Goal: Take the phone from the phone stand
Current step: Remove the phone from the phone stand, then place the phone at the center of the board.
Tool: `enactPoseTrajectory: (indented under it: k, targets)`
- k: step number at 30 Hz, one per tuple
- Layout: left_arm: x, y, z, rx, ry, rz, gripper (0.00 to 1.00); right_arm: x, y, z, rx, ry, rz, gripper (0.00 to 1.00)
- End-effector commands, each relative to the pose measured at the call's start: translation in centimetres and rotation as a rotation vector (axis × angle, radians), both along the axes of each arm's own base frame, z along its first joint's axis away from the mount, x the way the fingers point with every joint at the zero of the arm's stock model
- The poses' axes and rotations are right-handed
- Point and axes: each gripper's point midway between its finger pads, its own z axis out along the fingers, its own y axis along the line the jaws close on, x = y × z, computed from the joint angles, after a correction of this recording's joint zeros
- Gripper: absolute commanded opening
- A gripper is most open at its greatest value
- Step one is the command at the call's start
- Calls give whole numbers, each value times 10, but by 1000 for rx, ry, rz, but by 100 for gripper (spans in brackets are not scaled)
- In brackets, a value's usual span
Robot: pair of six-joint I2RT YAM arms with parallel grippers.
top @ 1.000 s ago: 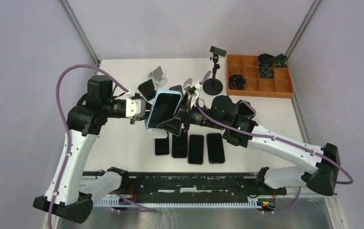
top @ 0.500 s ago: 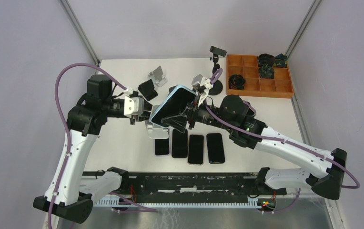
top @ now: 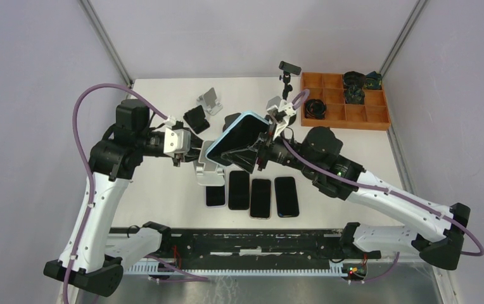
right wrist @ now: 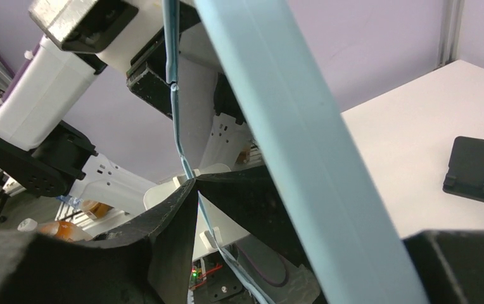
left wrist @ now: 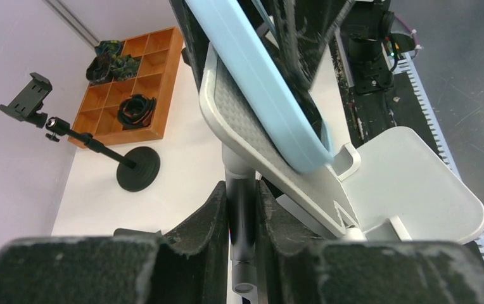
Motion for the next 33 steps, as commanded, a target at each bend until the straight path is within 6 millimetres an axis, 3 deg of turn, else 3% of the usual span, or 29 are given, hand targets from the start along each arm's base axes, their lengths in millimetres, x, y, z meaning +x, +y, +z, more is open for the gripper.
enactPoseTrajectory:
  k: [1, 4, 7, 14, 20, 22, 25, 33]
  targets:
    - [-49, -6, 16, -77, 98, -156, 2, 31, -50, 80, 258, -81, -220, 34]
    - [-49, -6, 17, -79, 120, -157, 2, 23, -51, 87, 297, -56, -171, 11]
    - [-49, -6, 17, -78, 135, -157, 2, 18, -54, 90, 316, -35, -143, 0]
    - [-46, -6, 15, -64, 142, -134, 2, -8, -69, 97, 367, -30, -38, 0]
    - [-41, -6, 15, -55, 134, -124, 2, -8, -74, 74, 306, 63, -21, 0]
    - [-37, -6, 13, -46, 131, -112, 2, -1, -70, 55, 264, 147, -22, 0]
    - [-28, -5, 8, -22, 128, -73, 2, 8, -59, 11, 171, 273, -30, 0]
    - [-10, -5, 10, 3, 150, -4, 2, 42, -47, -139, -189, 478, -146, 0]
